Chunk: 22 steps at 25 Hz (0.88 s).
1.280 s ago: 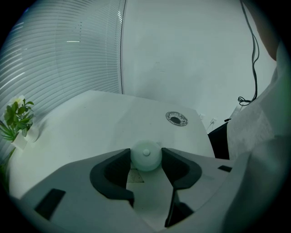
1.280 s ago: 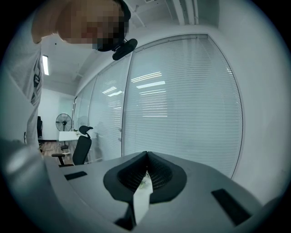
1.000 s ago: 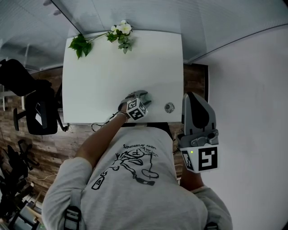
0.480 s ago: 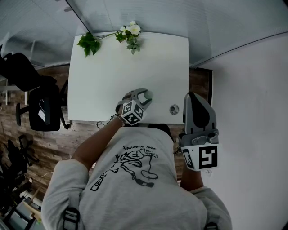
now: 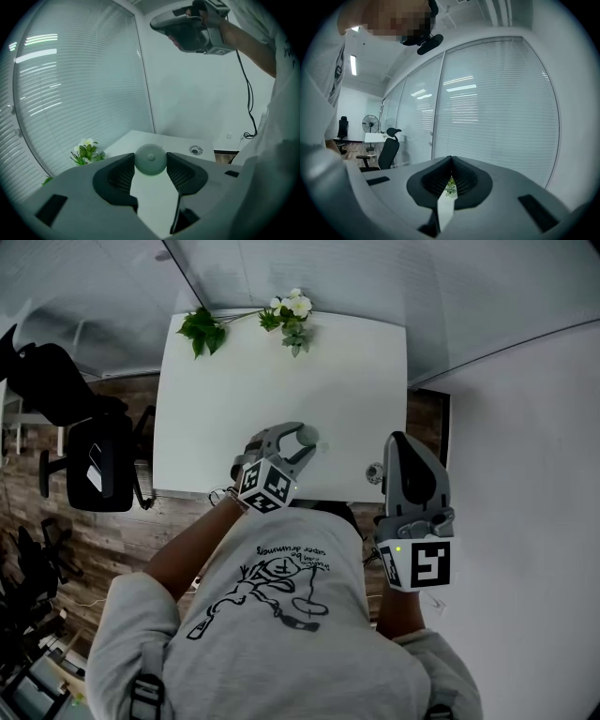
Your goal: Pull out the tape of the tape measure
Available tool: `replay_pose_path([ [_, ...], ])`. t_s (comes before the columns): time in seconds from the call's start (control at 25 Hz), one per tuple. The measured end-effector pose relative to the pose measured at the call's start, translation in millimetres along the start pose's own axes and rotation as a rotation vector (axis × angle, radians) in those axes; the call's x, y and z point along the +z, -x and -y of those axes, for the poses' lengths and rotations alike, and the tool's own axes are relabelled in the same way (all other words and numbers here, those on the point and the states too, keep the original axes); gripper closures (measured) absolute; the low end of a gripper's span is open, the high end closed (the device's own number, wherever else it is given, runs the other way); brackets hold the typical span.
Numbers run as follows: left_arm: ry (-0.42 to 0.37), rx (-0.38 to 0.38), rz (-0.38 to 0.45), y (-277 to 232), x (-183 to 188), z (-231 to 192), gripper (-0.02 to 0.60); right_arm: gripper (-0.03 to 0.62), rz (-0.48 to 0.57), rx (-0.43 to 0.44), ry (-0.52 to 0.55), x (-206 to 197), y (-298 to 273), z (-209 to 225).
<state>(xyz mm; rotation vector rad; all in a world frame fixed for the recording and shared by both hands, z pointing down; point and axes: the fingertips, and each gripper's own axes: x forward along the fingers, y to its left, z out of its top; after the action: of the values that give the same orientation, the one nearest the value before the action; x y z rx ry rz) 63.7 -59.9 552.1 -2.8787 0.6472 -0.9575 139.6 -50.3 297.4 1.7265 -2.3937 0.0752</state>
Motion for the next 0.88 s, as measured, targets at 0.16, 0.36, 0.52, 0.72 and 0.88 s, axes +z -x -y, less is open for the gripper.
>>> replay_pose_path([
  [0.16, -0.010, 0.051, 0.033, 28, 14, -15, 0.347, 0.585, 0.000, 0.026, 0.014, -2, -7, -13],
  [0.36, -0.043, 0.124, 0.071, 60, 30, -33, 0.347, 0.585, -0.008, 0.066, 0.057, -7, -16, -28],
  [0.52, -0.077, 0.161, 0.104, 86, 45, -43, 0.347, 0.585, 0.018, 0.072, 0.058, -2, -24, -42],
  [0.72, -0.115, 0.178, 0.138, 106, 63, -45, 0.347, 0.585, 0.024, 0.088, 0.066, -6, -30, -53],
  [0.88, -0.124, 0.179, 0.155, 116, 72, -46, 0.345, 0.584, 0.030, 0.103, 0.098, -11, -34, -63],
])
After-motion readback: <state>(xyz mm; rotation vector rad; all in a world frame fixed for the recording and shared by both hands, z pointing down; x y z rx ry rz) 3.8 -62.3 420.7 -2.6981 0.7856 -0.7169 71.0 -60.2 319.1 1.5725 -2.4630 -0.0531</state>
